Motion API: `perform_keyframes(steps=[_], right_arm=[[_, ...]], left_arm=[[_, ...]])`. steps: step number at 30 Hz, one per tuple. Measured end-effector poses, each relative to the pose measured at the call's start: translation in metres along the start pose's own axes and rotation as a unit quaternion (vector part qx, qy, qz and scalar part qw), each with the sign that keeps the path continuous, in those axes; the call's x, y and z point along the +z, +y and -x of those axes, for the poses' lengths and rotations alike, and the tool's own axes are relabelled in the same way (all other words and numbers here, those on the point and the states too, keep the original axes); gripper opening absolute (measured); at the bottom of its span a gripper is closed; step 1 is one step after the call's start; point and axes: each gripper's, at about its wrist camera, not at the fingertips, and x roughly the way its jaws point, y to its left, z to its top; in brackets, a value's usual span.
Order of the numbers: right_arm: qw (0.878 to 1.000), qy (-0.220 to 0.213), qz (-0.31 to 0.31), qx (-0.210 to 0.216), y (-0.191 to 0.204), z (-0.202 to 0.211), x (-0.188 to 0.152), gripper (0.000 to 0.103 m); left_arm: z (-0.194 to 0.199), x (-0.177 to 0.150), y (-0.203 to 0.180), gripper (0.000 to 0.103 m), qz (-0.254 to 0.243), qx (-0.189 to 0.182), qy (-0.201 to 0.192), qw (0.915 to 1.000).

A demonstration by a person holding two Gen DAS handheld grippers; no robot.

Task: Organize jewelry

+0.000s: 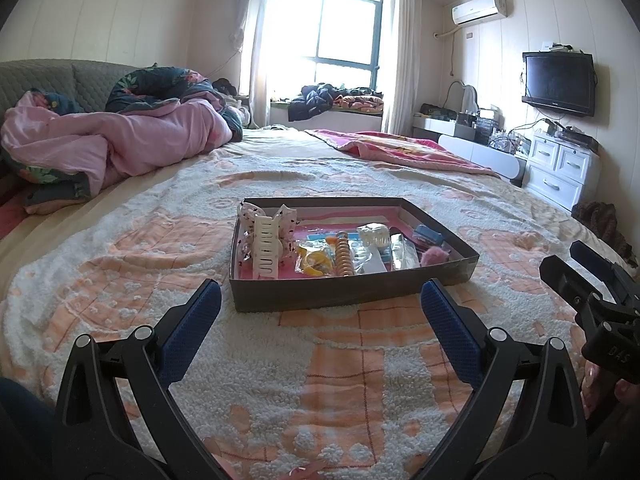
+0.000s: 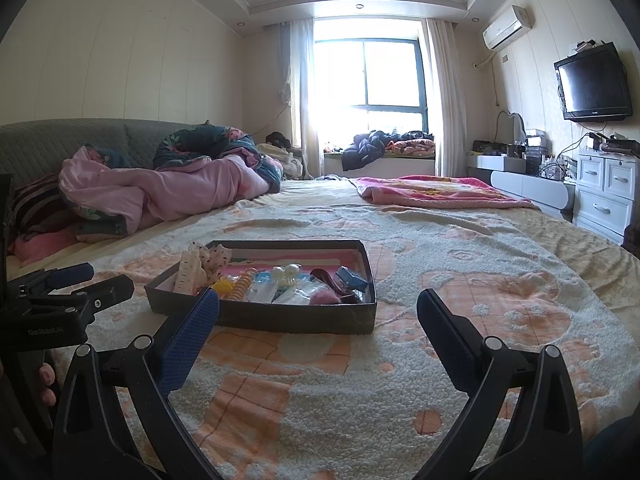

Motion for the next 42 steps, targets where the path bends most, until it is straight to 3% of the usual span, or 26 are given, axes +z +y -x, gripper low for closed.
perform_keyframes(steps=[42], right_arm=[[1.000,0.000,0.003,0.001,0.0029,0.0018,0.0000,0.097]], left_arm=[[0.0002,-0.0014,-0.0001,0.092,0.000,0.000,-0.001,1.0000]])
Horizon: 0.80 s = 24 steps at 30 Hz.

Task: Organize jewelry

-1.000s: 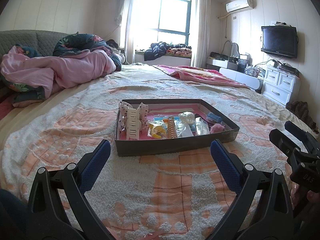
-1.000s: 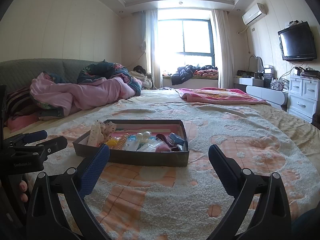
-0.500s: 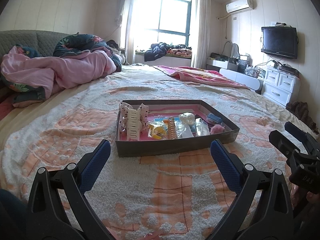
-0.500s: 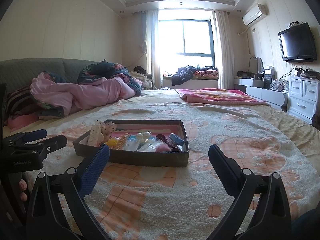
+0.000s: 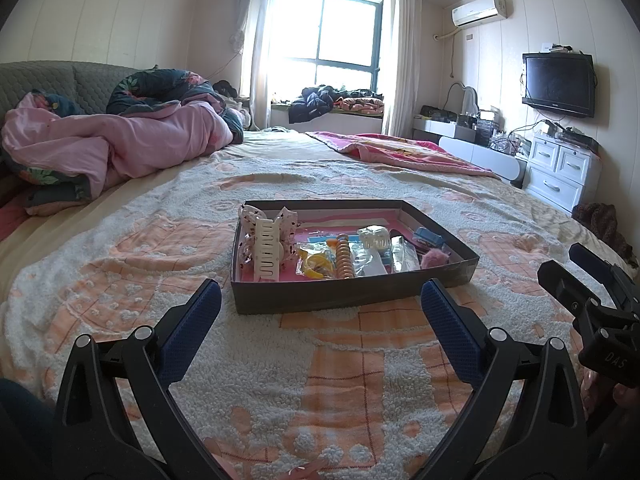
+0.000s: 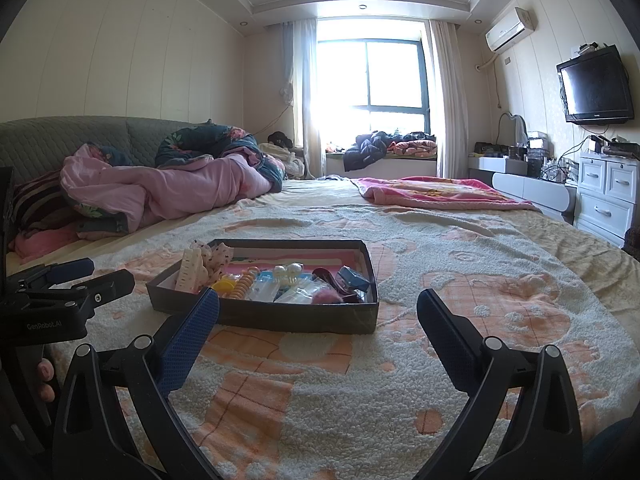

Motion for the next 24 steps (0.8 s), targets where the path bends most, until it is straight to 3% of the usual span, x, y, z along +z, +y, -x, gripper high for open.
perform_keyframes(steps=[24], right_arm=[[1.000,0.007,0.000,-0.011,0.0000,-0.0034,-0.0020,0.097]], left_arm=[[0.0035,0.0076,-0.0014,0.092,0.002,-0.002,-0.008,1.0000]])
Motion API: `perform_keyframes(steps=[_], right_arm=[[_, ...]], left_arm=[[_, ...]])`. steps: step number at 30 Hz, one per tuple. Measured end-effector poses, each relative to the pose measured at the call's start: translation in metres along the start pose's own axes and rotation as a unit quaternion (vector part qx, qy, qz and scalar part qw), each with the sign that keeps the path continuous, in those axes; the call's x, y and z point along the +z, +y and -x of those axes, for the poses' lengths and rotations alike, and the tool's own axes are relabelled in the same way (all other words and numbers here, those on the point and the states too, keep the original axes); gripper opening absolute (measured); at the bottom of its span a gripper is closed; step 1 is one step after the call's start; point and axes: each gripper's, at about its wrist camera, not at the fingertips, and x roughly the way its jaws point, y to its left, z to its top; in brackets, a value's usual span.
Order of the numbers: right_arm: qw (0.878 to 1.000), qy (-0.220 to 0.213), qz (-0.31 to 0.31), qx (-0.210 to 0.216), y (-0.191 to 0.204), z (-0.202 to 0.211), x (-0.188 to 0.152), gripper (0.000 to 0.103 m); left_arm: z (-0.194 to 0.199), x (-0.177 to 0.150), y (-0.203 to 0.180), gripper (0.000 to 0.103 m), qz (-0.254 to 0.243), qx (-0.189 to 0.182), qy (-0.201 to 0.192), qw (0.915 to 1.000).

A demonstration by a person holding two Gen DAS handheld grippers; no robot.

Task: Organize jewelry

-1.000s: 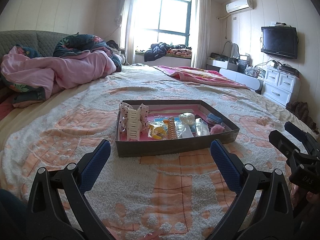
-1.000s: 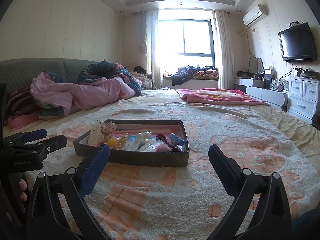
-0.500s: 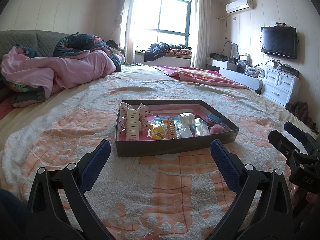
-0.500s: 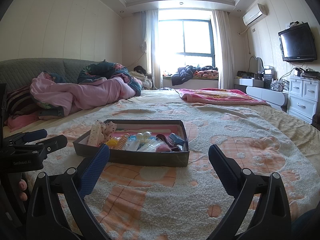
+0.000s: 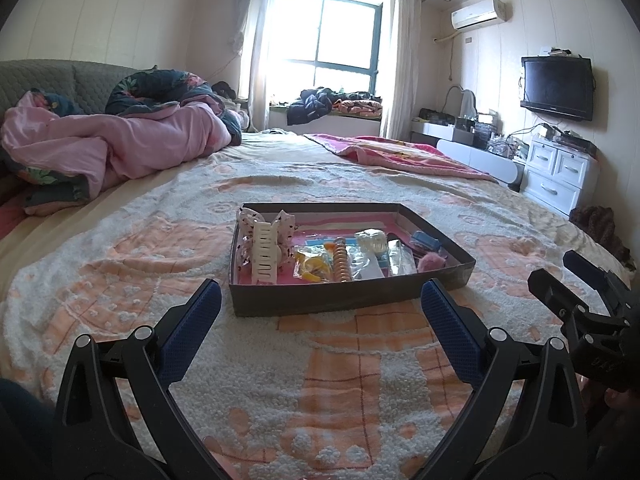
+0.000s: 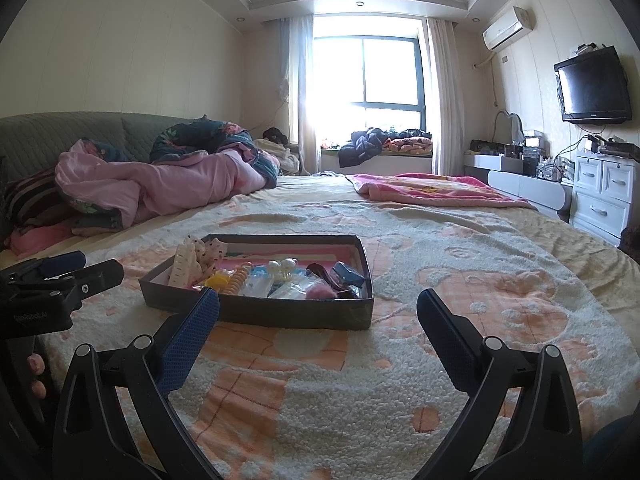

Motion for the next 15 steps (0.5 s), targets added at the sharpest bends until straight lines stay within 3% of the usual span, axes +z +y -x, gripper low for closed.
perform_keyframes(steps=[7,11,15], right_arm=[[0.999,0.022,-0.047,-0.014,-0.020,-0.012,0.001,0.097],[0.993,0.038,-0.096,-0.056,-0.056,-0.030,0.013,0.096],[0.975,0.072,-0.166,-0.130,-0.121,-0.067,0.026,0.096]], left_arm=[[-0.006,0.002,0.008,0.092,0.022,0.015,0.010,0.9996],[-0.015,0.008,0.026,0.092,0.049,0.031,0.024,0.9981],[-0.042,0.031,0.070,0.092,0.080,0.100,0.048,0.9907]])
